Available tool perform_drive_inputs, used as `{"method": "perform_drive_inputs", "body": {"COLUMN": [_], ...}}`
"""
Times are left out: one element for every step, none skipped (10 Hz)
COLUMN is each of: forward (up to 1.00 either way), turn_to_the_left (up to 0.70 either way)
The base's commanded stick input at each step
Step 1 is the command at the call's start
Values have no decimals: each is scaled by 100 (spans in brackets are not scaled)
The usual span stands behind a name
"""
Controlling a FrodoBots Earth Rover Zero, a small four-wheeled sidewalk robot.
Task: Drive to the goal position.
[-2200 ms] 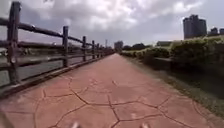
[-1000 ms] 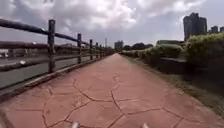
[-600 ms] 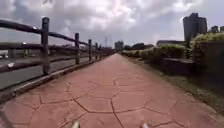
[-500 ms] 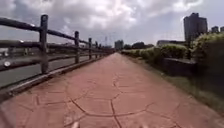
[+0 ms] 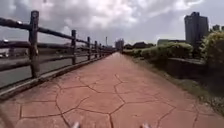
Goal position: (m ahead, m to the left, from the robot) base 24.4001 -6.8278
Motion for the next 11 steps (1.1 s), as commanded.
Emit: {"method": "perform_drive_inputs", "body": {"forward": [66,67,66,66,66,66,67,66,66,66,67], "turn_to_the_left": [0,0,0,0,0,0,0,0,0,0,0]}}
